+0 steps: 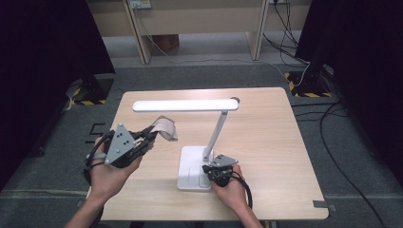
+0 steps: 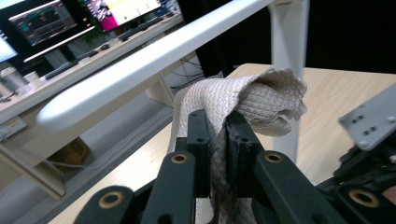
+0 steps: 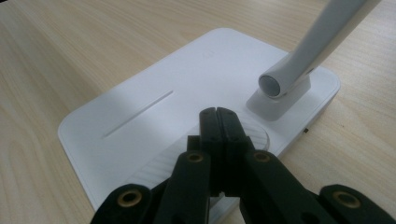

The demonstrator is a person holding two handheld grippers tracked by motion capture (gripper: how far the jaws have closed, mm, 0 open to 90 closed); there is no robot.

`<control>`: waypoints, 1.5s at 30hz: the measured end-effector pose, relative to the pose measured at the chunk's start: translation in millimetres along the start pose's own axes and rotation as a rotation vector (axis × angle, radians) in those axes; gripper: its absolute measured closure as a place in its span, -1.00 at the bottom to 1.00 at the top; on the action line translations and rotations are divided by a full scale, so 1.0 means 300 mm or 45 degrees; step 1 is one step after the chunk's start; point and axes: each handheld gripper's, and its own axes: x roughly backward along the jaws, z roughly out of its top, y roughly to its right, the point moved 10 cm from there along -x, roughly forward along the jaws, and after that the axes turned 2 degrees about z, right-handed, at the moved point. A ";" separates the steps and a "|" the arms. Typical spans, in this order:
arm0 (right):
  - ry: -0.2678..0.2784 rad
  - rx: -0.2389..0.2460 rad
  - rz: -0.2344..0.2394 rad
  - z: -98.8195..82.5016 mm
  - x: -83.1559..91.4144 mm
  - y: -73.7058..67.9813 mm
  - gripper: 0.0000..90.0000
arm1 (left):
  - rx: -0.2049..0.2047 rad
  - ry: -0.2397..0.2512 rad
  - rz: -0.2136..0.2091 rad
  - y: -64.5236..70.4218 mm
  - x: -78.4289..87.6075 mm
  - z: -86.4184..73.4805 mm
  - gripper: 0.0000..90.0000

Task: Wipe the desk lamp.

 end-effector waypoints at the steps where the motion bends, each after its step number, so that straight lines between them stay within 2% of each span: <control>1: 0.001 0.006 0.000 0.001 0.000 0.001 1.00 | 0.015 -0.006 0.028 -0.028 0.001 -0.021 0.81; 8: 0.000 0.008 0.001 0.001 0.000 0.001 1.00 | 0.093 -0.020 0.106 -0.125 -0.001 -0.069 0.81; 9: -0.001 0.010 0.000 0.001 0.000 0.001 1.00 | 0.093 -0.020 0.106 -0.125 -0.001 -0.069 0.81; 13: -0.001 0.012 -0.001 0.001 0.000 0.001 1.00 | 0.128 0.012 0.172 -0.186 0.006 -0.063 0.81; 20: -0.004 0.018 -0.003 0.001 0.000 0.002 1.00 | 0.147 0.030 0.211 -0.228 0.022 -0.048 0.81; 32: -0.003 0.020 -0.003 0.002 -0.001 0.001 1.00 | 0.146 0.034 0.206 -0.211 0.013 -0.037 0.81; 45: -0.004 0.025 -0.006 0.002 -0.001 0.000 1.00 | 0.166 0.062 0.178 -0.154 -0.023 0.000 0.81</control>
